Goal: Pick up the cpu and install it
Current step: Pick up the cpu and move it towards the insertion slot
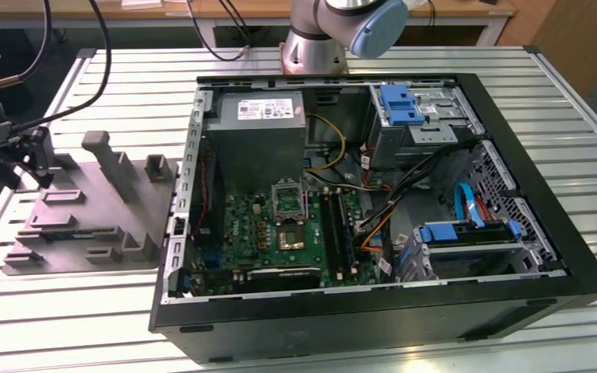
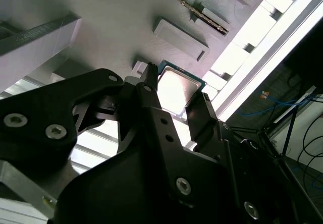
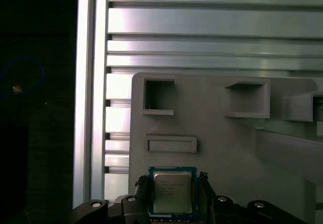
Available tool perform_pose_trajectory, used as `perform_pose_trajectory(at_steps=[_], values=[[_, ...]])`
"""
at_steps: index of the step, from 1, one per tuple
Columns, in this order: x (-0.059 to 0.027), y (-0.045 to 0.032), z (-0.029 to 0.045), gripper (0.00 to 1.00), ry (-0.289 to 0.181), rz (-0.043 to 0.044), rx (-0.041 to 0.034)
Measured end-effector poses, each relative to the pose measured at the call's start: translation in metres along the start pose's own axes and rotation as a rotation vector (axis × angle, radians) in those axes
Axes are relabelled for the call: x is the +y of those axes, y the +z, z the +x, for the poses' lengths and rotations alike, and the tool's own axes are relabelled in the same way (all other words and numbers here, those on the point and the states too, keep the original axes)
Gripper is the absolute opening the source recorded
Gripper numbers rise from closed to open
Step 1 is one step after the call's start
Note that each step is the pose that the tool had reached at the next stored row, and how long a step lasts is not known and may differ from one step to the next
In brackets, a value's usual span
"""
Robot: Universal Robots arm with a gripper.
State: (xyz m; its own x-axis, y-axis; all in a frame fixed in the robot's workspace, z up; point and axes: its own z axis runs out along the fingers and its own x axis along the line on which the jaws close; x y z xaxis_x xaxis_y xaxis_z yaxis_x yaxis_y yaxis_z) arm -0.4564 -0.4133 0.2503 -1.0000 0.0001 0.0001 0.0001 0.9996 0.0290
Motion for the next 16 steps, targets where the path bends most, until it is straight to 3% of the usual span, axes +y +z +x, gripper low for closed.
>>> perform_pose_trajectory(at_steps=[16], values=[[0.0003, -0.0087, 0.0000, 0.47, 0.000, 0.0002, -0.0002]])
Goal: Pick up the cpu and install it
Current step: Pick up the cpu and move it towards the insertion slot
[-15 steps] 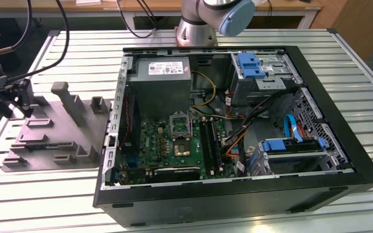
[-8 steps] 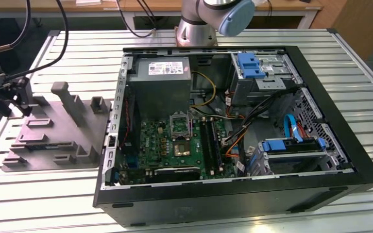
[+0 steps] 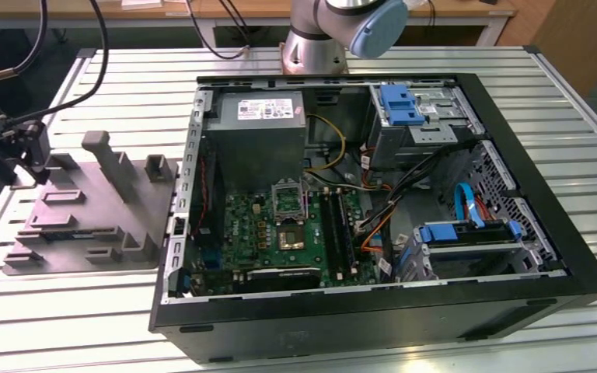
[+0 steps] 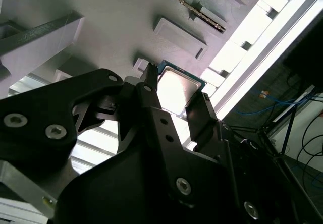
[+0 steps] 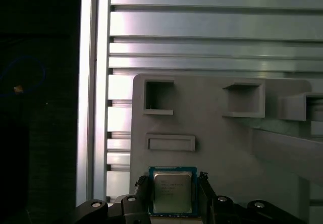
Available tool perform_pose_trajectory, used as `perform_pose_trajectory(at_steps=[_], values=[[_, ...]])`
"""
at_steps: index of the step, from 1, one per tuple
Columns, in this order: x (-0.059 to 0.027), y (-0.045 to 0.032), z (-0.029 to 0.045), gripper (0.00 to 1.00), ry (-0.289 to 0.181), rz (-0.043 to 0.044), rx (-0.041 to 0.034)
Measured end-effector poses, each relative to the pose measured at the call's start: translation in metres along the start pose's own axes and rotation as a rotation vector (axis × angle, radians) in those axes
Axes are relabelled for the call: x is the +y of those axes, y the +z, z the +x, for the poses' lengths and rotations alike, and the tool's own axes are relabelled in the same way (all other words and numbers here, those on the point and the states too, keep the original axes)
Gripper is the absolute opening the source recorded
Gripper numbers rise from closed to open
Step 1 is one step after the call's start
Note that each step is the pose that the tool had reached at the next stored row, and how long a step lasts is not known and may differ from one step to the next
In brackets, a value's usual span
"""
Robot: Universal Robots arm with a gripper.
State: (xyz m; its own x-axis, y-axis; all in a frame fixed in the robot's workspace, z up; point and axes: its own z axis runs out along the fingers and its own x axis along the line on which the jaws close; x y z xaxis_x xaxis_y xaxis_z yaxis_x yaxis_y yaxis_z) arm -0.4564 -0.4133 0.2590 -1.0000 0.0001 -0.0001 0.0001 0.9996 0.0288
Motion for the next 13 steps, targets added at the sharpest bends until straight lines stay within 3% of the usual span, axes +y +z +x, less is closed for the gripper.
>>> perform_pose_trajectory(at_steps=[13], values=[[0.0001, -0.0043, 0.0000, 0.47, 0.000, 0.0003, 0.0001]])
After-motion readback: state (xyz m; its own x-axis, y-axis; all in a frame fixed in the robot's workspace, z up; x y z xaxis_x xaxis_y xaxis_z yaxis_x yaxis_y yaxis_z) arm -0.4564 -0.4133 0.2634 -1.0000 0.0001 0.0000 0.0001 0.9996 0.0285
